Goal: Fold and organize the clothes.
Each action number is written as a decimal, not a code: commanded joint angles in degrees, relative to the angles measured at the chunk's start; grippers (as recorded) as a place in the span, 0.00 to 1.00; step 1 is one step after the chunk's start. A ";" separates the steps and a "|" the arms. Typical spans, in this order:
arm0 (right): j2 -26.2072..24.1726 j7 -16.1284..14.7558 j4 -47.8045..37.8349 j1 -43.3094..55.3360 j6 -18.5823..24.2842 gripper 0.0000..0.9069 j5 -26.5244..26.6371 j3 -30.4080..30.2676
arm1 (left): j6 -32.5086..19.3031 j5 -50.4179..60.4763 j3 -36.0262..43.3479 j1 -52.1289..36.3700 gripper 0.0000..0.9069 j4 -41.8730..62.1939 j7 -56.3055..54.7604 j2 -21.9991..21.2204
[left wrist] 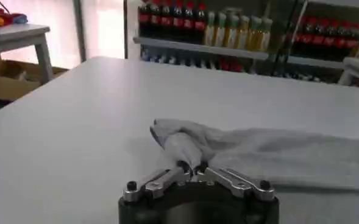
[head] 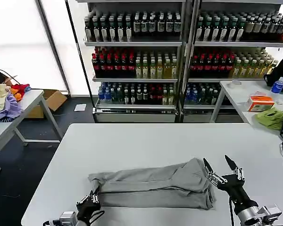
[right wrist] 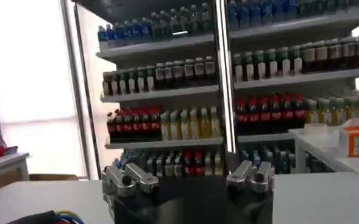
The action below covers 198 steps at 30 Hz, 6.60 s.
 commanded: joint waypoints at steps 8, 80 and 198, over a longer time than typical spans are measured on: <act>-0.14 0.29 1.62 -0.47 -0.52 1.00 1.31 0.85 | 3.64 -22.42 -28.36 -8.82 0.01 3.22 3.33 13.66; 4.16 -0.24 0.69 -4.13 1.35 1.00 -0.61 -2.84 | 7.27 -11.71 -16.49 -8.35 1.00 -0.82 1.48 9.97; 2.47 10.67 -5.14 6.35 -17.50 1.00 7.65 -12.74 | 10.26 -32.35 16.76 -31.12 1.00 8.98 -13.13 -2.55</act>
